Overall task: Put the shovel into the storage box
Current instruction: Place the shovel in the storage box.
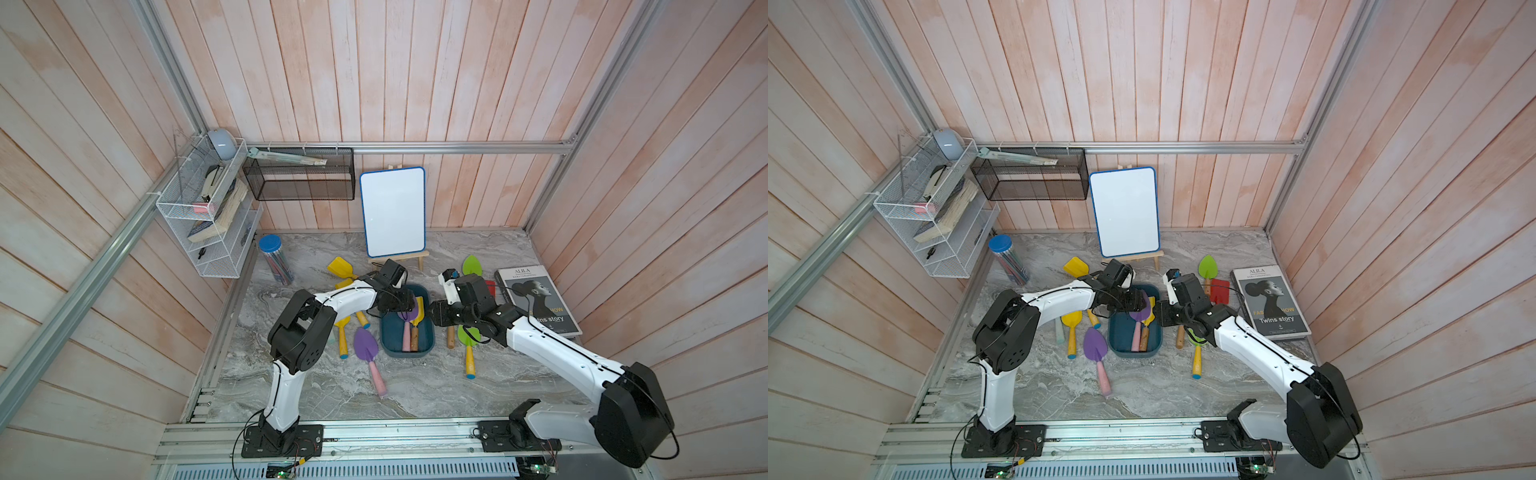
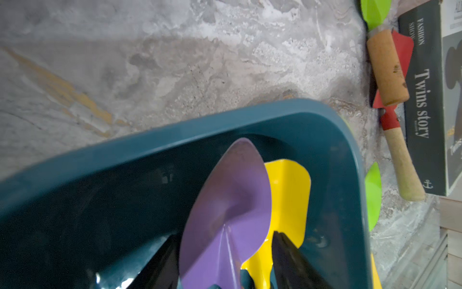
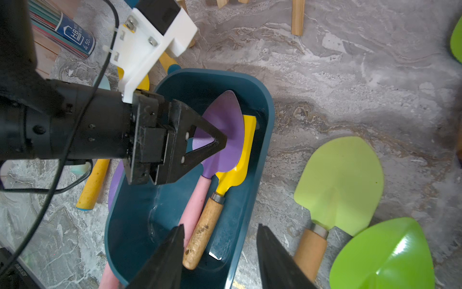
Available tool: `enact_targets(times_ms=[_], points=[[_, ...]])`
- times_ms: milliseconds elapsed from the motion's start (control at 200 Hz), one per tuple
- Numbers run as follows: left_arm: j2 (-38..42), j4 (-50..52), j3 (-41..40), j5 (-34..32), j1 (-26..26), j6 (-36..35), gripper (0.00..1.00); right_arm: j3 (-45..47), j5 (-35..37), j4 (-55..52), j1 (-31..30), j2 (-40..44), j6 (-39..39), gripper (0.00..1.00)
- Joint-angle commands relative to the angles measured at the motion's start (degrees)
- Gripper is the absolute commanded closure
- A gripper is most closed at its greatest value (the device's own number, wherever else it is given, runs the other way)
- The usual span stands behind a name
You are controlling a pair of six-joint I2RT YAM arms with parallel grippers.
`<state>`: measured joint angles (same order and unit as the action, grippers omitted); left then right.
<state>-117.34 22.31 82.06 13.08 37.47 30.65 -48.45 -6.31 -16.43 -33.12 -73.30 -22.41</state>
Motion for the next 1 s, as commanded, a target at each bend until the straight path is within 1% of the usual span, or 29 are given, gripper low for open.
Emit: enact_targets(times_ms=[0,130,245,450,565,765,995], points=[[-1.2,2.79,1.59,-2.63,0.1,-0.35,0.36,-0.15,0.69,0.15,-0.19,-0.46,0.49,0.47],[-1.15,3.51,2.67,-2.97,0.25,-0.42,0.32,-0.24,0.77,0.02,-0.14,-0.52,0.44,0.47],[-1.23,4.43,3.86,-3.53,0.55,-0.34,0.22,-0.16,1.01,-0.02,-0.14,-0.53,0.61,0.47],[-2.04,6.46,6.3,-4.73,0.99,-0.32,0.12,-0.24,1.3,-0.34,-0.07,-0.45,0.73,0.47],[-2.61,8.06,7.89,-6.16,1.22,-0.42,0.11,-0.25,1.28,-0.31,-0.1,-0.44,0.71,0.47],[-2.47,12.84,10.89,-12.44,1.9,-0.5,0.1,-0.33,1.13,-0.27,-0.08,-0.62,0.65,0.47],[1.72,14.89,10.56,-19.02,2.01,-0.01,0.1,-1.01,1.27,0.88,0.25,-1.62,0.16,0.47]])
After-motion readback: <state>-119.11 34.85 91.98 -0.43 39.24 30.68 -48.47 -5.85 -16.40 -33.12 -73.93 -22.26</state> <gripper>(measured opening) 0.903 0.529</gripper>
